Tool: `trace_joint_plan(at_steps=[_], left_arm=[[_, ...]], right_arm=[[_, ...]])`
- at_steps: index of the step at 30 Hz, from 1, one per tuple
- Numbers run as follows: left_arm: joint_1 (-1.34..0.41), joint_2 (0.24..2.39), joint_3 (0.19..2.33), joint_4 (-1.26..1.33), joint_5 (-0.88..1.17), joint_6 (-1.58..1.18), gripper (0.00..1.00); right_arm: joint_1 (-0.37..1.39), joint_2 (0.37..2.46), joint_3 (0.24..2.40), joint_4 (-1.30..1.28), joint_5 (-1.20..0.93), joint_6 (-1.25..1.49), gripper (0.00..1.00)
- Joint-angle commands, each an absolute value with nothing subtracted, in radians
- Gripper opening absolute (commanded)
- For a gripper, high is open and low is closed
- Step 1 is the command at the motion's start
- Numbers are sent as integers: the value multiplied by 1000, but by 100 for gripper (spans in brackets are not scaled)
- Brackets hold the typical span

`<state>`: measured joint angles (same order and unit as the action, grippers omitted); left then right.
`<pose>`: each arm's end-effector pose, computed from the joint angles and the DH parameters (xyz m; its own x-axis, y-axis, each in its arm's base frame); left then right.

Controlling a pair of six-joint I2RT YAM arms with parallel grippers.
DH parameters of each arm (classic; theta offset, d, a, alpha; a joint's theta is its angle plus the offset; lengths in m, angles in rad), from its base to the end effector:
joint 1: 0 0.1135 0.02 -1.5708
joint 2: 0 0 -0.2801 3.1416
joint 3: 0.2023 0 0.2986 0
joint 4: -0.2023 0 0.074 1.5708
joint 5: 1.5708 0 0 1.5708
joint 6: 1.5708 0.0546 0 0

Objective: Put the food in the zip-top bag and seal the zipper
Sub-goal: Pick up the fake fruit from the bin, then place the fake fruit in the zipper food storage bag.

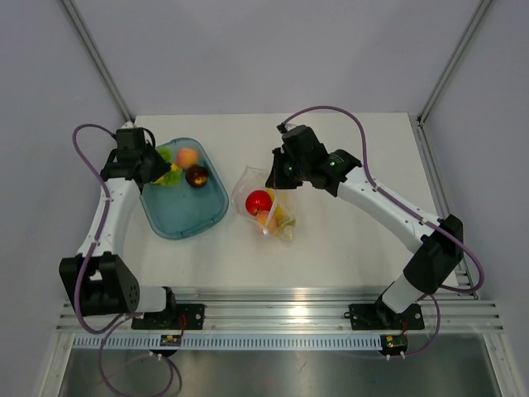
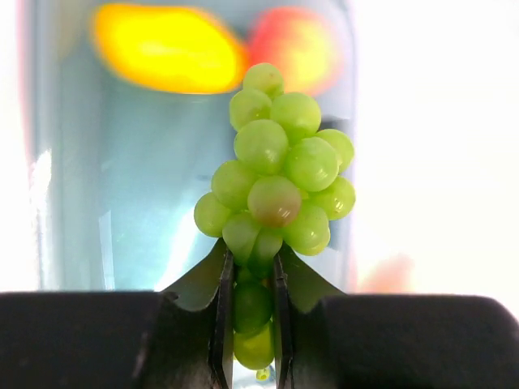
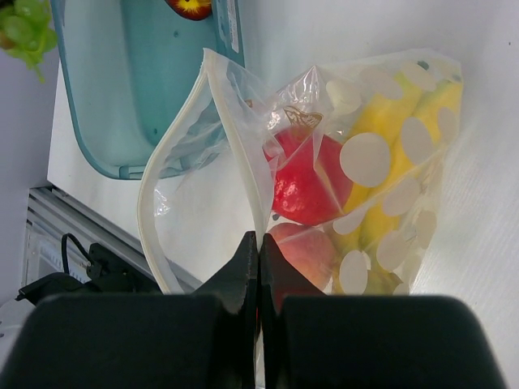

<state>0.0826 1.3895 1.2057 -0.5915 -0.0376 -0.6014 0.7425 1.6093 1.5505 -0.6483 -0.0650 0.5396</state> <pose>0.3585 0.0317 0.3045 -0.5134 -0.6098 -0.6038 -0.4847 0.7867 -0.3824 0.3100 0.2893 0.3526 -0.7760 -0.0162 -0.6306 -0.3641 0.8278 0.4268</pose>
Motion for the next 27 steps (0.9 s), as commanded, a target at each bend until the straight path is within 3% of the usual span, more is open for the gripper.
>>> trace_joint_plan(at_steps=[1, 7, 12, 27], left_arm=[[-22, 1266, 1239, -607, 164, -500, 5], [-222, 1120, 1247, -581, 435, -491, 7], [-285, 1115, 1174, -477, 701, -518, 8], [-480, 1178, 1055, -370, 533, -744, 8]], right_arm=[[753, 1588, 1577, -607, -68, 543, 0], [753, 1588, 1580, -598, -78, 552, 0], [752, 1565, 1560, -592, -86, 561, 0], [753, 1545, 1546, -594, -66, 578, 0]])
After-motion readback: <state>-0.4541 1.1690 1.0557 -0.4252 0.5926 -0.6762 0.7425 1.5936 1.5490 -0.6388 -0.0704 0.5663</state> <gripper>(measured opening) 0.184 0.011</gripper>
